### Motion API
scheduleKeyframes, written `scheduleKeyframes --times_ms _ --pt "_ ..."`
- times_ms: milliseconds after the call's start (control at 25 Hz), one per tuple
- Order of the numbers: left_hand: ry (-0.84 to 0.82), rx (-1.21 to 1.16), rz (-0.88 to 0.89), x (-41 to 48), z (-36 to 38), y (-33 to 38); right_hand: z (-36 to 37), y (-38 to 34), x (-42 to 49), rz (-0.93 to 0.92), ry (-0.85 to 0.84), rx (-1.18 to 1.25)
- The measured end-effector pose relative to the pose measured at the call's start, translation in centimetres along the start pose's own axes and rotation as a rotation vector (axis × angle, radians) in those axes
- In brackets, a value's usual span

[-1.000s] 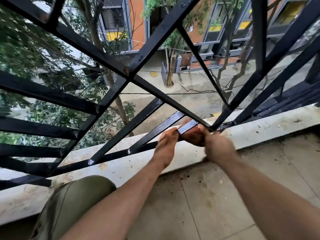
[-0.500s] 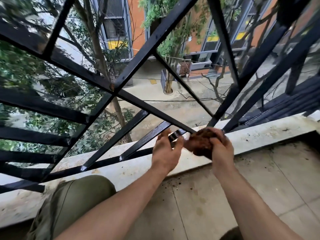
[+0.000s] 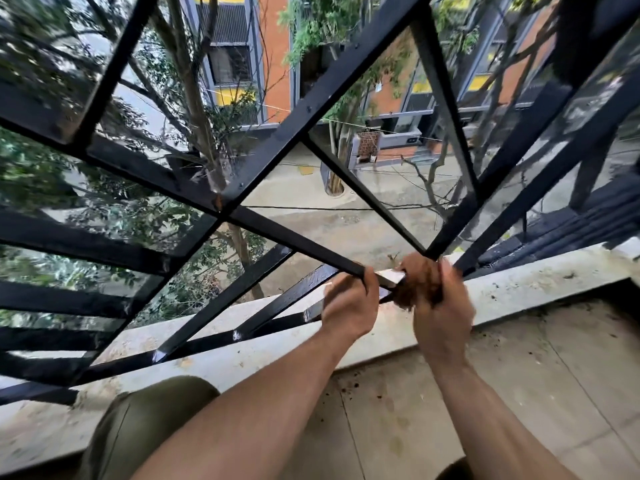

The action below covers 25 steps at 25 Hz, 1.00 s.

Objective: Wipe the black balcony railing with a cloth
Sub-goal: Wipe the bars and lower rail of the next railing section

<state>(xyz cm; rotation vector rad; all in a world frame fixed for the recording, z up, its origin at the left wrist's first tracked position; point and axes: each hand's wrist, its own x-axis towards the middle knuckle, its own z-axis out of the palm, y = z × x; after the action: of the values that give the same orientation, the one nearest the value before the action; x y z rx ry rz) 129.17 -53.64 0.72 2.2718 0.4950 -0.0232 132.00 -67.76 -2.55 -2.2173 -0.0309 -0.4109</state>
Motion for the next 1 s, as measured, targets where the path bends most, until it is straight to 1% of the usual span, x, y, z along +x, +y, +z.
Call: scheduleKeyframes --times_ms 40,80,120,160,200,240,280,320,400,440,480,560,600,640,720,760,800,840,880,920,960,1000 --pt "0.032 0.017 0.023 0.1 0.3 -0.1 -0.3 0.2 0.4 -0.103 0.1 -0.04" --pt "0.062 0.03 0.047 0.2 0.5 -0.2 -0.1 0.8 0.3 -0.201 0.098 -0.062" --pt "0.087 0.032 0.072 0.2 0.6 -0.1 0.3 1.2 -0.4 -0.246 0.022 -0.107" --pt "0.103 0.019 0.105 0.2 0.6 -0.2 1.1 1.4 -0.7 -0.235 -0.111 -0.146" --pt "0.105 -0.002 0.124 0.2 0.7 -0.4 1.6 1.5 -0.9 -0.168 -0.258 -0.175" --pt "0.102 -0.016 0.135 0.3 0.8 -0.4 1.8 1.4 -0.3 -0.082 -0.333 -0.185" --pt "0.101 -0.018 0.134 0.6 0.8 -0.4 1.5 0.7 0.6 -0.009 -0.32 -0.193" --pt "0.096 -0.02 0.126 0.7 0.8 -0.5 1.2 0.3 1.3 0.004 -0.264 -0.178" --pt "0.09 -0.019 0.121 0.7 1.0 -0.7 0.9 0.3 1.1 -0.082 -0.122 -0.193" --pt "0.09 -0.008 0.125 0.7 1.0 -0.7 1.5 0.4 0.5 -0.114 -0.142 -0.28" --pt "0.084 -0.002 0.129 0.7 0.8 -0.6 2.2 0.6 0.2 -0.108 -0.214 -0.377" --pt "0.071 -0.004 0.128 1.0 0.7 -0.8 2.9 -0.3 1.1 0.024 -0.427 -0.526" --pt "0.064 0.009 0.121 1.0 0.7 -0.7 2.3 -1.8 1.8 0.085 -0.474 -0.593" --pt "0.05 0.017 0.114 1.0 0.6 -0.7 1.9 -2.4 2.5 0.084 -0.438 -0.588" --pt "0.009 0.025 0.076 1.1 0.5 -0.7 0.6 -2.5 2.2 -0.01 -0.274 -0.383" --pt "-0.002 0.03 0.052 1.1 0.4 -0.6 0.1 -2.2 1.4 -0.03 -0.252 -0.306" --pt "-0.017 0.031 0.033 1.0 0.2 -0.5 -0.4 -1.8 0.6 -0.031 -0.291 -0.245" --pt "-0.033 0.022 0.003 0.7 0.1 -0.1 -1.0 -1.5 -0.1 0.034 -0.348 -0.198" --pt "-0.037 0.028 -0.047 0.2 -0.3 0.6 -1.6 -1.2 -0.5 0.1 -0.361 -0.165" --pt "-0.016 0.037 -0.114 -0.5 -0.6 1.2 -2.1 -1.7 -0.6 0.146 -0.29 -0.1" --pt "0.034 0.037 -0.181 -1.3 -0.9 2.0 -2.9 -3.2 -0.2 0.174 -0.164 -0.003" --pt "0.1 0.043 -0.223 -2.2 -1.0 2.7 -3.9 -5.3 0.7 0.14 -0.024 0.137"
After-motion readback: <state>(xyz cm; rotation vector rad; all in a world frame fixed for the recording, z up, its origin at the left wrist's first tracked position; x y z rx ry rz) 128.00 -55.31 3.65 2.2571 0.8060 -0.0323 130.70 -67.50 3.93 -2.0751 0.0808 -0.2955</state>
